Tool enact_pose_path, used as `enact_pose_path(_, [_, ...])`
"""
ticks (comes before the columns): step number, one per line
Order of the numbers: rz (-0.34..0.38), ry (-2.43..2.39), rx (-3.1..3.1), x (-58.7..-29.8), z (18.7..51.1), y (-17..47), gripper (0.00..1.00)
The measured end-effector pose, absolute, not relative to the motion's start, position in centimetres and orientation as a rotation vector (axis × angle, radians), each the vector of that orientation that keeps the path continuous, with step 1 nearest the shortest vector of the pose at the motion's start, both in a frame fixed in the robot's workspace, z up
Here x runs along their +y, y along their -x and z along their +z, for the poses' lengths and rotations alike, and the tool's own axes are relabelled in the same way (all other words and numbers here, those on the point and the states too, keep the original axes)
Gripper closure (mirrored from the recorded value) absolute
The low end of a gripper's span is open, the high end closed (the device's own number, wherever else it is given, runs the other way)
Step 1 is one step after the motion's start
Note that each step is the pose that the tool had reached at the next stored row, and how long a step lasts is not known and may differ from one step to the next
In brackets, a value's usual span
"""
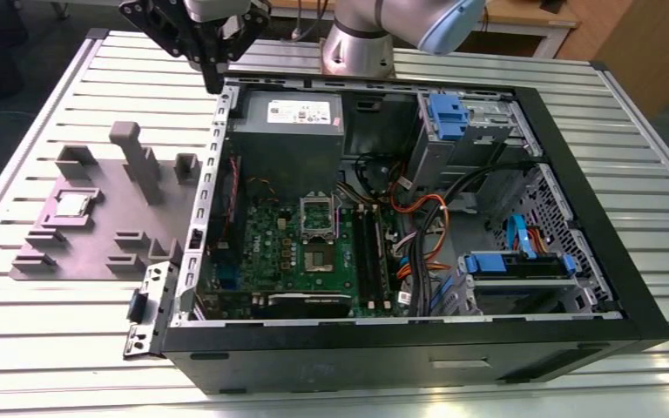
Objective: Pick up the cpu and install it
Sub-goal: 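Reach for the cpu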
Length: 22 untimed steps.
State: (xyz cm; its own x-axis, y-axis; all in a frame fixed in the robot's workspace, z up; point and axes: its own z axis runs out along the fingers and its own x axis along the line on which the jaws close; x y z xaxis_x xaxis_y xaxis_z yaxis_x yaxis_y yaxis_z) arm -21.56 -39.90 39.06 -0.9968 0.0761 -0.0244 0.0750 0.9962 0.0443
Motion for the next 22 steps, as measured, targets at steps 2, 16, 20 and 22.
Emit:
enact_pose_path(2, [0.068, -0.118, 3.112, -39.9, 39.1, 21.9, 0.89])
enact_pose_path(16, [0.068, -0.118, 3.113, -39.9, 39.0, 23.0, 0.89])
enact_pose_path(20, [0.068, -0.118, 3.113, -39.9, 39.0, 23.2, 0.89])
enact_pose_path(22, [0.068, -0.118, 3.113, -39.9, 39.0, 23.3, 0.89])
